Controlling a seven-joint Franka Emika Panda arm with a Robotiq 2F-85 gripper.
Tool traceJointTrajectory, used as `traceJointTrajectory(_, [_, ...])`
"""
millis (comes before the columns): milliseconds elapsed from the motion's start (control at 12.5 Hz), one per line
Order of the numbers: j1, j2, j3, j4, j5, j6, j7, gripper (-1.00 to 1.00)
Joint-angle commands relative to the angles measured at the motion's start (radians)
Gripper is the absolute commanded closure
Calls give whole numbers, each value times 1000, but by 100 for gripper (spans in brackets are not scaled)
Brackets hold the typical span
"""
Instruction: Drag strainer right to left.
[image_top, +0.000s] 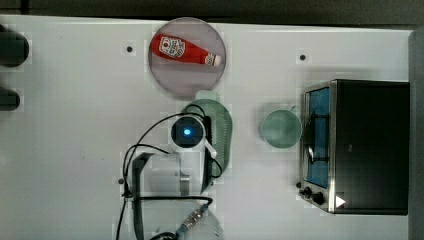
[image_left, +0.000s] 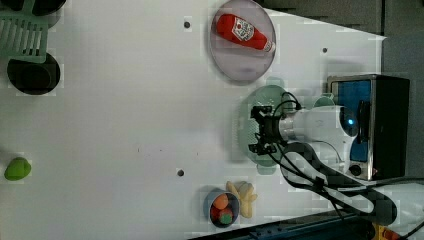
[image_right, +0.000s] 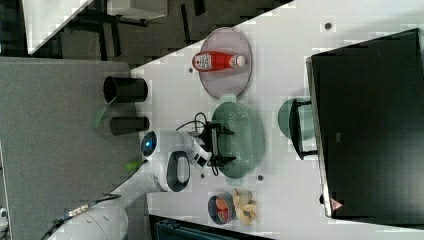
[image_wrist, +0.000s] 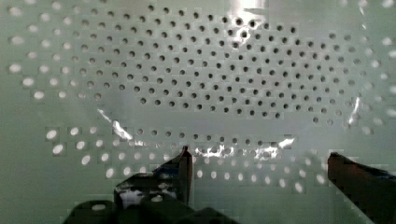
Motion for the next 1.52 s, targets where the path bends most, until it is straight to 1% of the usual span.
traceJointTrajectory(80, [100, -25, 43, 13, 29, -25, 141, -100])
traceJointTrajectory(320, [170, -17, 55, 40, 29, -25, 278, -100])
traceJointTrajectory(640, [257, 21, 55, 99, 30, -24, 343, -100])
traceJointTrajectory(960, [328, 81, 55, 195, 30, -28, 436, -100])
traceJointTrajectory(1360, [406, 148, 55, 293, 34, -27, 459, -100])
traceJointTrajectory(1520, [433, 171, 55, 331, 34, -27, 508, -100])
